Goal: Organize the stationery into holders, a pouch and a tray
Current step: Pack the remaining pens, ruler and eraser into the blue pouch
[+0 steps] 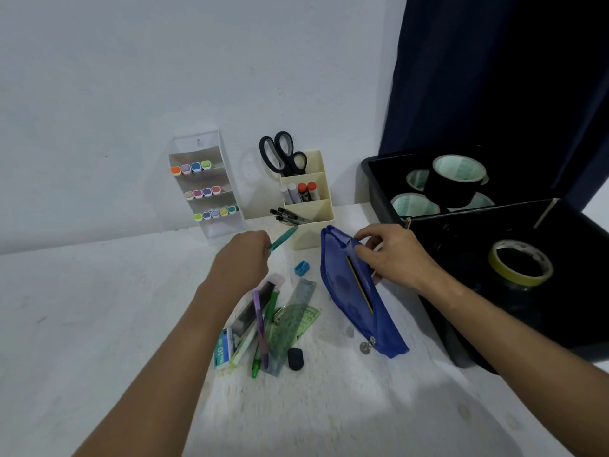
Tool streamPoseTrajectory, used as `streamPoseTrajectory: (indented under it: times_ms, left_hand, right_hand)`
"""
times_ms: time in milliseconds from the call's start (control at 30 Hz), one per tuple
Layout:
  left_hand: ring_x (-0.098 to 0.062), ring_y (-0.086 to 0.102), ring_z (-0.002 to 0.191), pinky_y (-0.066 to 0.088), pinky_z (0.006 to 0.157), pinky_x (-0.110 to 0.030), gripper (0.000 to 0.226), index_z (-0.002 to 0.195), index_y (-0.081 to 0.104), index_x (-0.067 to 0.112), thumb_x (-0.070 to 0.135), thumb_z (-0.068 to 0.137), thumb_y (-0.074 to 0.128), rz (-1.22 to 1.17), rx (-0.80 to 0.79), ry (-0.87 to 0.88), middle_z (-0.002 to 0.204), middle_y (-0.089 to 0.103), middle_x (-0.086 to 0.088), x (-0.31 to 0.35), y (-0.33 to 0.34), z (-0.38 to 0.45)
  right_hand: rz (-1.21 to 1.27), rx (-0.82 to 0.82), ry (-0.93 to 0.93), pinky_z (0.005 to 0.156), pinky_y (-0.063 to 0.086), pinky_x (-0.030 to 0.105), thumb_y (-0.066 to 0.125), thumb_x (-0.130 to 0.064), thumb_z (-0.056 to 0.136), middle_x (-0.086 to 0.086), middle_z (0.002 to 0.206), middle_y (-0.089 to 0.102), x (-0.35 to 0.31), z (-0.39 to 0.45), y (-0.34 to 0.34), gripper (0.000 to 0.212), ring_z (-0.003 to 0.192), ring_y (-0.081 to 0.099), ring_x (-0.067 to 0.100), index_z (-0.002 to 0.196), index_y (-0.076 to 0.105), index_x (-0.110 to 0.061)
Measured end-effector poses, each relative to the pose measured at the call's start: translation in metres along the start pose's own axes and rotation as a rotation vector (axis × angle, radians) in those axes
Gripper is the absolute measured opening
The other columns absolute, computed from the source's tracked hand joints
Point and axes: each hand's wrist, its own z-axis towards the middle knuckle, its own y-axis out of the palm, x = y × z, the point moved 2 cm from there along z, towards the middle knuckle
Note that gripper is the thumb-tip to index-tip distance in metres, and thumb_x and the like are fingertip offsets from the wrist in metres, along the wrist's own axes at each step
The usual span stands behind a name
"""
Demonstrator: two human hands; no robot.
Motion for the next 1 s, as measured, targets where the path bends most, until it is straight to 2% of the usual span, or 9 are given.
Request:
streamPoseTrajectory:
  times_ms: [167,300,433,533,567,633,700,900,1000]
  left_hand:
    - [-0.016,0.059,0.079,0.047,0.069,-0.029,0.016,0.106,0.063,0.015,0.02,0.094,0.053,-0.178,0.047,0.026,0.097,0.067,-0.001,0.03,-0.021,-0.028]
    - [-0.012,0.066,0.061,0.052,0.058,-0.026,0.017,0.1,0.065,0.014,0.021,0.085,0.069,-0.668,-0.302,-0.085,0.076,0.072,-0.003,0.061,-0.019,-0.038]
    - [-0.014,0.063,0.049,0.057,0.054,-0.028,0.009,0.088,0.068,0.003,0.01,0.083,0.07,-0.805,-0.466,-0.16,0.065,0.068,-0.012,0.084,0.001,-0.037]
    - [-0.021,0.064,0.053,0.06,0.059,-0.034,0.008,0.083,0.059,0.006,0.009,0.084,0.067,-0.816,-0.445,-0.193,0.069,0.068,-0.016,0.094,0.014,-0.031]
    - [-0.023,0.065,0.055,0.06,0.061,-0.036,0.011,0.091,0.058,0.006,0.01,0.085,0.066,-0.813,-0.425,-0.198,0.072,0.069,-0.017,0.096,0.016,-0.029]
    - [-0.024,0.067,0.059,0.06,0.062,-0.034,0.039,0.123,0.052,0.006,0.014,0.087,0.064,-0.814,-0.389,-0.205,0.077,0.07,-0.018,0.099,0.019,-0.028]
    - [-0.024,0.069,0.06,0.06,0.063,-0.033,0.047,0.131,0.05,0.005,0.014,0.088,0.063,-0.792,-0.354,-0.19,0.077,0.071,-0.017,0.096,0.019,-0.028]
    - [-0.017,0.065,0.053,0.056,0.052,-0.027,0.022,0.106,0.066,0.01,0.017,0.085,0.066,-0.727,-0.226,-0.228,0.072,0.072,-0.012,0.054,0.003,-0.033]
    - [-0.019,0.068,0.074,0.057,0.067,-0.03,0.02,0.1,0.066,0.019,0.027,0.081,0.067,-0.543,-0.176,-0.267,0.087,0.071,-0.006,0.02,-0.005,-0.039]
  right_hand:
    - [0.017,0.005,-0.006,0.053,0.06,0.032,0.062,-0.017,0.091,0.005,0.079,0.067,0.0,0.001,0.0,0.026,0.056,0.069,0.021,0.116,0.065,-0.011]
    - [0.025,0.005,-0.006,0.051,0.058,0.026,0.059,-0.016,0.092,0.002,0.078,0.065,-0.002,-0.001,-0.001,0.024,0.053,0.067,0.016,0.115,0.066,-0.011]
    - [0.037,0.003,0.002,0.049,0.056,0.022,0.06,-0.015,0.091,0.001,0.079,0.066,-0.001,-0.001,0.0,0.025,0.049,0.066,0.011,0.115,0.066,-0.011]
    - [0.032,-0.002,0.004,0.049,0.056,0.023,0.06,-0.016,0.091,0.002,0.083,0.066,0.001,0.0,0.0,0.027,0.052,0.068,0.013,0.117,0.065,-0.009]
    - [0.028,-0.004,0.001,0.05,0.057,0.023,0.06,-0.015,0.091,0.002,0.083,0.066,0.001,0.0,0.0,0.027,0.052,0.068,0.013,0.117,0.065,-0.009]
    - [0.019,-0.009,-0.007,0.05,0.057,0.023,0.059,-0.014,0.091,0.003,0.082,0.067,0.001,0.0,0.0,0.026,0.053,0.069,0.015,0.115,0.066,-0.009]
    - [0.004,-0.014,-0.015,0.052,0.059,0.026,0.059,-0.015,0.091,0.004,0.083,0.068,0.001,0.0,0.0,0.026,0.057,0.07,0.021,0.115,0.067,-0.009]
    - [0.002,-0.028,-0.013,0.052,0.057,0.022,0.06,-0.017,0.092,0.004,0.081,0.068,0.001,0.0,0.0,0.024,0.055,0.07,0.016,0.114,0.067,-0.012]
    - [-0.002,-0.037,-0.004,0.054,0.058,0.024,0.062,-0.019,0.091,0.004,0.077,0.069,0.001,-0.001,0.002,0.024,0.053,0.069,0.014,0.114,0.066,-0.014]
